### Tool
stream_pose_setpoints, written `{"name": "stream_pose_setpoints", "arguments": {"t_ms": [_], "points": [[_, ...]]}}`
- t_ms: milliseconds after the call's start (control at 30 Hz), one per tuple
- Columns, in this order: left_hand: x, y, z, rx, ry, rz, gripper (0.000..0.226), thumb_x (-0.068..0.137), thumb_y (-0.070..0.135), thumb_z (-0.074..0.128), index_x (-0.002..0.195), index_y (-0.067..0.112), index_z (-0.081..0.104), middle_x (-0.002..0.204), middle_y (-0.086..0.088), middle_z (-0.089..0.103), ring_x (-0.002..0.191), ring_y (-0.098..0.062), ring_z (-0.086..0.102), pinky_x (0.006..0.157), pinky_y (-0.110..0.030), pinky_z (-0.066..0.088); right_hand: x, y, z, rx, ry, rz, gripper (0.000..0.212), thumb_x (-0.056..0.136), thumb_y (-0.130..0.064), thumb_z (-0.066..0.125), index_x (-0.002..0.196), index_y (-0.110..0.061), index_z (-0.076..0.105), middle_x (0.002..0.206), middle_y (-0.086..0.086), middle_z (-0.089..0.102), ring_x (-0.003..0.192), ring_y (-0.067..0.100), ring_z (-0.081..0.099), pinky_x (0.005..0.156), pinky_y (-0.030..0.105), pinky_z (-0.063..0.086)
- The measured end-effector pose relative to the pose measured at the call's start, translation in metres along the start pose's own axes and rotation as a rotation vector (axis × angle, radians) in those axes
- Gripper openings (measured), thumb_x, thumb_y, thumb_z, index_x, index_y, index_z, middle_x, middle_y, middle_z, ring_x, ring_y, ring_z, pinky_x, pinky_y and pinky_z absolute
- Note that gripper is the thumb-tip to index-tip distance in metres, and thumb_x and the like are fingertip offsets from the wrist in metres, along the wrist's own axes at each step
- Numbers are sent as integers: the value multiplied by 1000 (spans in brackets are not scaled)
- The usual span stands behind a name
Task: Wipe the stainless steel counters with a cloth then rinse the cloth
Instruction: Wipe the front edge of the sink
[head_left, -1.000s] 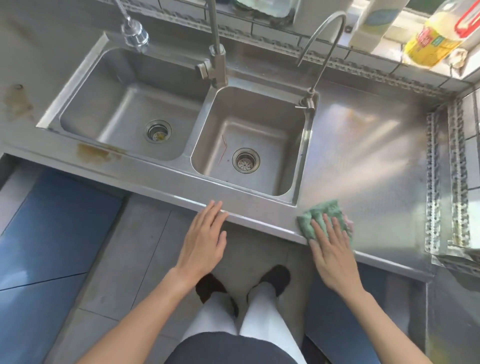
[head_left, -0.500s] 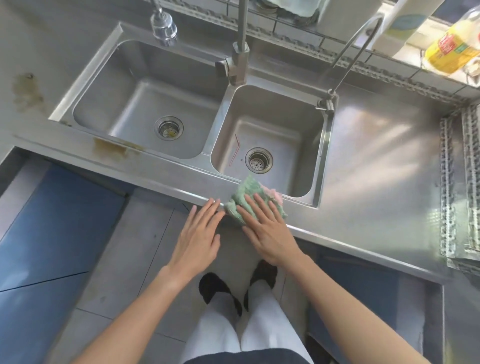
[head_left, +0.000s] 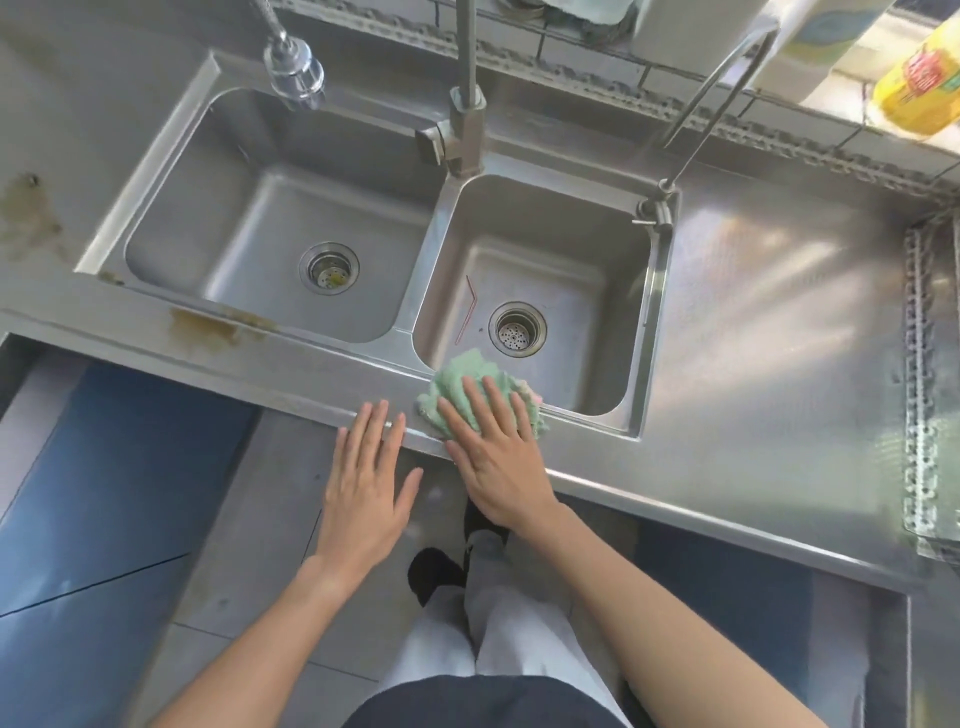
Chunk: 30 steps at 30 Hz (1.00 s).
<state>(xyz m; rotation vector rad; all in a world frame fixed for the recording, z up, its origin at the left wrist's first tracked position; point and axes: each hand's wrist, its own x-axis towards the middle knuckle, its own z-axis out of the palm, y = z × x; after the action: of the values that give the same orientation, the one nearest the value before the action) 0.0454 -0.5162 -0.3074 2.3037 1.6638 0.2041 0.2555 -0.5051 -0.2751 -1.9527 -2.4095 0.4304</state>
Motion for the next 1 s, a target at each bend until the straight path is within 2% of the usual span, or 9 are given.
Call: {"name": "stream_pose_setpoints", "arguments": {"t_ms": [167, 267, 367, 467, 600, 667, 800, 867, 1000], "points": [[8, -5, -3, 84, -2, 18, 77, 100, 37, 47, 166, 12, 15, 176, -9, 6, 163, -29, 6, 131, -54, 14, -45, 98, -10, -73, -32, -281, 51, 108, -44, 38, 158, -33, 35, 170, -2, 20, 159, 24, 12, 127, 50, 17], [5, -5, 0, 106, -27, 2, 78, 100, 38, 47, 167, 12, 15, 176, -9, 6, 163, -30, 7, 132, -52, 10, -72, 127, -13, -62, -40, -128, 53, 109, -45, 34, 161, -33, 28, 171, -2, 19, 159, 23, 10, 123, 53, 23], [6, -2, -4, 92, -45, 8, 75, 103, 44, 42, 167, 13, 15, 176, -8, 7, 163, -28, 7, 132, -51, 10, -42, 101, -12, -13, -6, 58, 53, 108, -43, 33, 160, -32, 31, 169, 3, 27, 159, 25, 11, 124, 55, 20], [10, 0, -16, 59, -78, -11, 69, 107, 44, 40, 165, 13, 22, 176, -6, 10, 164, -23, 8, 133, -45, 8, 18, 40, -10, 28, -13, -68, 53, 107, -40, 35, 159, -30, 35, 168, 4, 28, 158, 28, 16, 125, 55, 17], [10, -13, -34, 10, -54, -90, 62, 107, 35, 44, 163, 10, 30, 175, -6, 17, 163, -19, 10, 133, -42, 8, 59, -21, -7, 59, -47, -165, 52, 109, -41, 31, 160, -29, 32, 170, 3, 20, 159, 27, 7, 126, 57, 14], [9, -29, -40, 13, -40, -128, 60, 107, 32, 43, 162, 8, 32, 174, -7, 18, 163, -20, 11, 133, -43, 10, 54, -17, -6, 56, -45, -214, 51, 110, -39, 32, 160, -28, 33, 171, 2, 19, 159, 26, 8, 126, 56, 14], [4, -49, -42, 30, -47, -49, 61, 108, 30, 37, 164, 11, 24, 174, -8, 17, 163, -23, 13, 133, -43, 8, 10, 32, -11, -28, -52, -293, 51, 109, -38, 40, 159, -28, 35, 170, -1, 21, 159, 22, 12, 126, 53, 17], [4, -53, -44, 6, -59, -29, 62, 108, 30, 38, 165, 13, 21, 175, -7, 16, 163, -22, 12, 132, -43, 9, -9, 47, -16, -26, -64, -173, 51, 108, -41, 34, 158, -29, 37, 170, -1, 23, 159, 22, 14, 124, 55, 21], [4, -60, -48, -22, -63, 18, 68, 105, 25, 51, 165, 14, 21, 175, -7, 16, 163, -22, 11, 130, -45, 12, 8, 6, -12, 50, 12, 351, 52, 105, -40, 32, 154, -28, 44, 163, 5, 39, 156, 27, 24, 125, 56, 18]]}}
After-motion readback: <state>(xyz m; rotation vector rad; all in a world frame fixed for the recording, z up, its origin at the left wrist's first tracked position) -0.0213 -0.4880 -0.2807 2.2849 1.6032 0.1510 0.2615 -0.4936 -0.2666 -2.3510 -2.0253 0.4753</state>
